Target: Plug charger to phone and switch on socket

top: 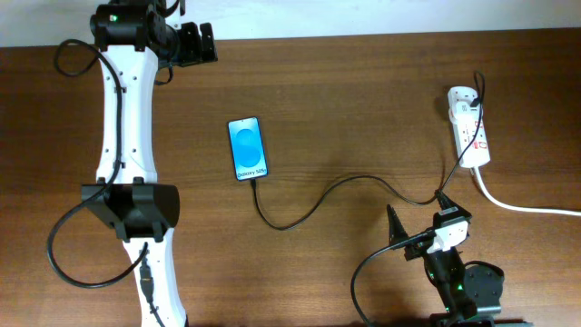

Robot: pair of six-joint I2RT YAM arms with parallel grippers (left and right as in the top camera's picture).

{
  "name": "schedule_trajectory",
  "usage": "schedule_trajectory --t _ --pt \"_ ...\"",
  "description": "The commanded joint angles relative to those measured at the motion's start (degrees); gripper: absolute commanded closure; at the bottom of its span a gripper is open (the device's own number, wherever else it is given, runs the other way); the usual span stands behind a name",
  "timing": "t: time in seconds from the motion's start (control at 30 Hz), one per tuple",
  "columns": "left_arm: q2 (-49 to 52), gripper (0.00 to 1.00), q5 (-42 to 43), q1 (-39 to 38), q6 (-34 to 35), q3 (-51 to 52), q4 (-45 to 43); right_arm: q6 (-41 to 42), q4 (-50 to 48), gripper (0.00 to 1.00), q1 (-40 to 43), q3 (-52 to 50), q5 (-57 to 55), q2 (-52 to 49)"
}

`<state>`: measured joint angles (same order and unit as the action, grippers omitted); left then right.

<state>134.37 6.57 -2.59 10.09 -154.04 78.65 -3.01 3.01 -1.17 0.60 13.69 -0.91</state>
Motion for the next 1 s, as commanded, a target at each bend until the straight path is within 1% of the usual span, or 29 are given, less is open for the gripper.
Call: schedule_trajectory --t 0.0,0.2,0.23,0.27,0.33,0.4,0.47,0.5,0.53,0.6,0.63,0.7,0.73,0.83,0.87,0.93,0.97 --pt "-0.3 0.01 -0.4 0.1 -0.3 -0.5 0.0 0.5 0.2 0.02 -0.4 -0.3 1.5 0.4" --pt "-0.3 0.01 -0.4 0.1 -0.4 -0.5 0.1 0.5 0.2 0.02 -0.4 -0.3 1.5 0.4" --pt "-0.6 0.01 -1.6 0.1 -0.4 -0.5 0.1 0.5 0.2 0.02 -0.4 -0.3 1.5 0.4" --pt "-1.6 0.01 -3.0 0.2 -0.5 -0.5 1.3 0.5 0.2 0.02 -0.4 -0.3 1.5 0.4" --pt "-4.0 0.01 -3.0 0.2 -0.8 0.1 1.9 0.5 0.2 0.02 -0.4 -0.3 1.5 0.4" --pt "-8.2 0.01 -3.2 0.2 -1.2 4.6 -0.3 0.5 0.2 0.02 -0.4 -0.3 1.5 0.4" --pt "-14.9 0.01 -2.9 0.1 -1.2 15.6 -5.7 0.5 0.2 0.01 -0.4 -0.3 1.5 0.4" --pt "-19.7 0.01 -2.2 0.2 -1.2 24.0 -8.6 0.5 0.2 0.02 -0.4 -0.3 1.5 0.4" --pt "-22.5 0.01 -1.9 0.2 -1.2 28.7 -10.5 0.5 0.2 0.02 -0.4 -0.3 1.5 0.4" --pt "-32.9 0.01 -1.9 0.2 -1.2 45.7 -20.6 0.5 0.2 0.02 -0.4 -0.3 1.5 0.4" --pt "-38.2 0.01 -1.9 0.2 -2.7 53.5 -26.4 0.5 0.2 0.02 -0.4 -0.3 1.5 0.4" --pt "-48.4 0.01 -1.9 0.3 -8.2 67.1 -36.0 0.5 0.2 0.02 -0.4 -0.3 1.5 0.4" --pt "-53.5 0.01 -1.9 0.7 -9.9 73.4 -40.1 0.5 0.2 0.02 -0.4 -0.3 1.5 0.4" --pt "-66.7 0.01 -1.9 2.7 -10.2 89.3 -49.5 0.5 0.2 0.02 -0.4 -0.3 1.5 0.4" --pt "-72.6 0.01 -1.9 3.0 -10.5 96.9 -53.2 0.5 0.2 0.02 -0.4 -0.3 1.5 0.4" --pt "-81.1 0.01 -1.9 3.0 -11.0 109.4 -62.3 0.5 0.2 0.02 -0.4 -0.3 1.5 0.4" --pt "-86.9 0.01 -1.8 3.0 -12.0 117.0 -68.2 0.5 0.2 0.02 -0.4 -0.3 1.5 0.4"
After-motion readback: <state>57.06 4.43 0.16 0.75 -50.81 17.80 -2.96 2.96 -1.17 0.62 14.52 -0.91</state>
